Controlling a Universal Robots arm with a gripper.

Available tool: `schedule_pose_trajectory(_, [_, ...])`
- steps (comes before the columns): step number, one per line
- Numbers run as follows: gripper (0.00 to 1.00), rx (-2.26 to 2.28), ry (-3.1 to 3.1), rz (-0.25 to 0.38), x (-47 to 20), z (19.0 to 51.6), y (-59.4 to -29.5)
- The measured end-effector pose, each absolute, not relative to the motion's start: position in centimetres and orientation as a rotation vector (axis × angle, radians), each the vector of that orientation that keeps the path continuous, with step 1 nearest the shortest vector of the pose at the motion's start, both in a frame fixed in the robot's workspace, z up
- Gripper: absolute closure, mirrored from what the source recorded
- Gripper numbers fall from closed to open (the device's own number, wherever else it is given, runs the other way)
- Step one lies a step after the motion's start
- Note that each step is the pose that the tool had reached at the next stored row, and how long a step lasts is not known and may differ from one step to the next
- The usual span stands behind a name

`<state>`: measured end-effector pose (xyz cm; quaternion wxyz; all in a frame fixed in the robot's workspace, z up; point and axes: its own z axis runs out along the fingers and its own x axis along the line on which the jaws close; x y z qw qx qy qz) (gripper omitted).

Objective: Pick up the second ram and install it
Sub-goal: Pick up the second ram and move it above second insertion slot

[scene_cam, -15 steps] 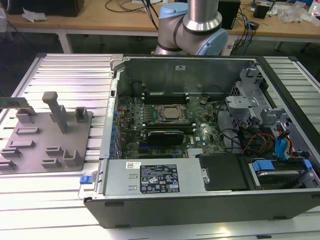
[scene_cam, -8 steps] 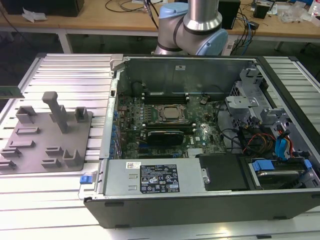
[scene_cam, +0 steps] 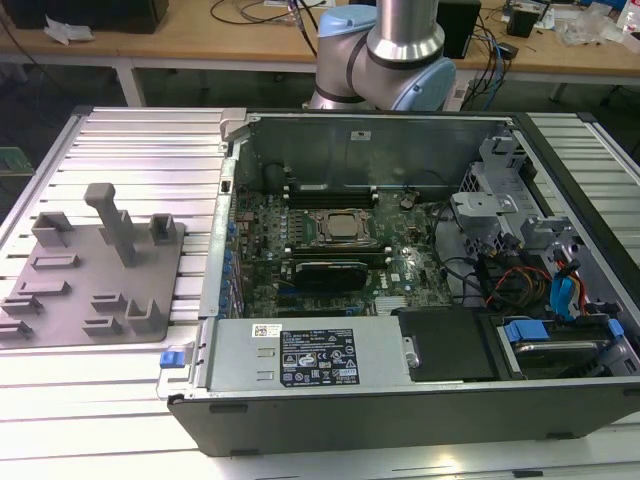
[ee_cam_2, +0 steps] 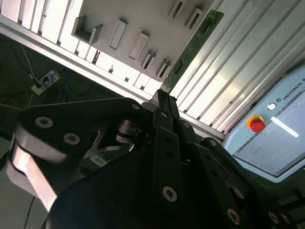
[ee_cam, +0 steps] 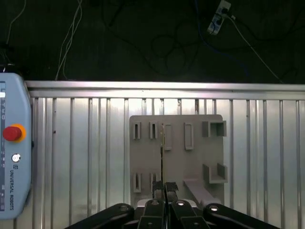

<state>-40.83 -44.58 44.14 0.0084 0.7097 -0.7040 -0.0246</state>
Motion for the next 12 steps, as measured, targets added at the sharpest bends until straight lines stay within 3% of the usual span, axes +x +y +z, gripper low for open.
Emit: schedule_pose_trajectory(12, [0.91, 2.218, -2.200, -0.077, -38.1, 44.2, -44.6])
